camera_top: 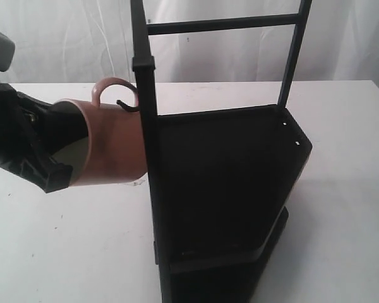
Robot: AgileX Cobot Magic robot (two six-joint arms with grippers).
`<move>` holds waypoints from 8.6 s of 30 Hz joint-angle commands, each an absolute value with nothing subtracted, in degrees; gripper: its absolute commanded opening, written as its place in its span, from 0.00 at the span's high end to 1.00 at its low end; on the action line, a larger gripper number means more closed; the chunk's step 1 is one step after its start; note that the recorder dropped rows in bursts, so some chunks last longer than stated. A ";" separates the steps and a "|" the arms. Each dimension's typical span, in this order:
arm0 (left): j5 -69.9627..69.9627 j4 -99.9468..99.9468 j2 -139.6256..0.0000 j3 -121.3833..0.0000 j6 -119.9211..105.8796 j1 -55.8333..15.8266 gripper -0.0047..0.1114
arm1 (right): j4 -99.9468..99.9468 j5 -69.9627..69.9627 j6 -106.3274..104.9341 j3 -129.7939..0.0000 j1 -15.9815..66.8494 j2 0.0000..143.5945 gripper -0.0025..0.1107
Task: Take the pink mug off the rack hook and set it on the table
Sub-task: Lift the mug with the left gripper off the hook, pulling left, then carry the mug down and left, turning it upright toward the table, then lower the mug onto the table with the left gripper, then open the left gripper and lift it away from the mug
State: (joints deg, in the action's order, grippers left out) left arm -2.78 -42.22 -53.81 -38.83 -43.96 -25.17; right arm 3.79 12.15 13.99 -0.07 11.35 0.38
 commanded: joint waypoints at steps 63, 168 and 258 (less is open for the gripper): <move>-40.99 -15.34 -52.12 -37.75 -18.97 -12.70 0.96 | 4.09 11.97 13.98 0.00 11.37 0.00 0.98; -27.85 1.78 -83.50 -43.23 -7.33 -12.70 0.93 | 4.09 11.97 13.98 0.00 11.37 0.00 0.98; -37.19 -5.96 -53.35 -43.40 -6.14 -12.70 0.61 | 4.09 11.97 13.98 0.00 11.37 0.00 0.98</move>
